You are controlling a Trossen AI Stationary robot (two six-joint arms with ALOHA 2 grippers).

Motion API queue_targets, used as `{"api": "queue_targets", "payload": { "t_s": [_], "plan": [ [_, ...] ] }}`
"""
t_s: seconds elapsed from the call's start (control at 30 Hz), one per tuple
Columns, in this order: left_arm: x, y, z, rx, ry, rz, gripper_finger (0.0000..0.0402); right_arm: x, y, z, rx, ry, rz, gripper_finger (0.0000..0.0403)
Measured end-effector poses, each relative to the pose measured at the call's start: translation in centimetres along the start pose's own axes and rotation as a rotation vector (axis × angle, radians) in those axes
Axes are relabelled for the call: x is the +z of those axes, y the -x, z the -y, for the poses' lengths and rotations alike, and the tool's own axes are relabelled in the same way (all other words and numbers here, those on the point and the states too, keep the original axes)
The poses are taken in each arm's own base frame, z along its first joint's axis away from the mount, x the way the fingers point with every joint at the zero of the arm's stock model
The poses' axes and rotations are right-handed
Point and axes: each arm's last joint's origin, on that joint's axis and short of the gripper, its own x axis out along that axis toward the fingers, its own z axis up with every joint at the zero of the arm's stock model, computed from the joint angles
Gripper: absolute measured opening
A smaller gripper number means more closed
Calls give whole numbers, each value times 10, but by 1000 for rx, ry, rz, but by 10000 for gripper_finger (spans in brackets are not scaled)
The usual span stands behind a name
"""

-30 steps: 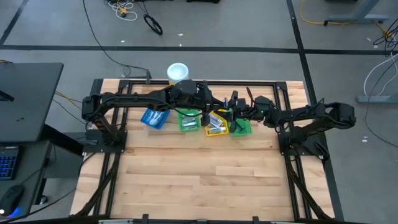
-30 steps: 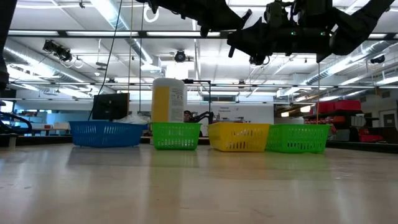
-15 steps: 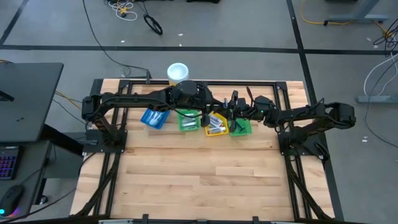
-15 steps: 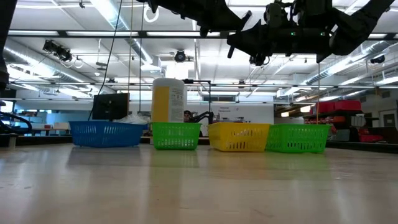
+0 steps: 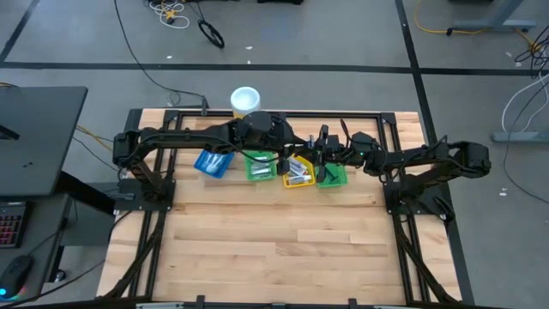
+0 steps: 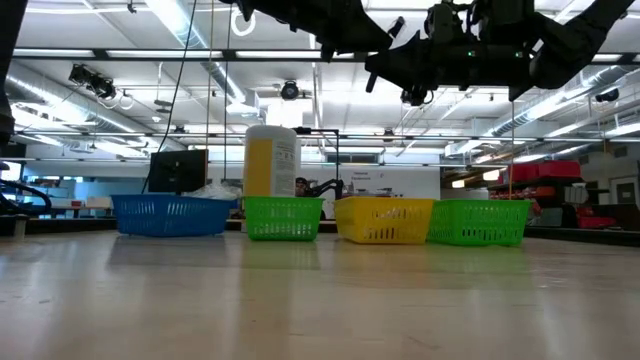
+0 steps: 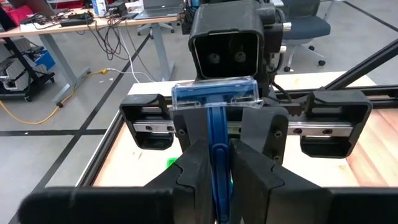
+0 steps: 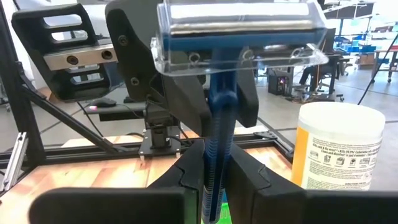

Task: Pick & Place Travel size toiletries
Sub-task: Put the razor into the right green bin

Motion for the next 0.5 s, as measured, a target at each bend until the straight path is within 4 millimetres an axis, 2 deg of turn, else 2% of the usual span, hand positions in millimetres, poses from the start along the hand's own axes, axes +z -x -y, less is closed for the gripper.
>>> {"api": "queue_targets", "payload": {
  "t_s": [0.23, 0.5],
  "plan": [
    [-3, 0, -1, 64, -19, -41, 85, -1, 0, 1, -13, -9, -11, 45],
    [-11, 1, -2, 127, -30, -129, 141, -3, 3, 2, -78, -17, -73, 44]
  ]
}}
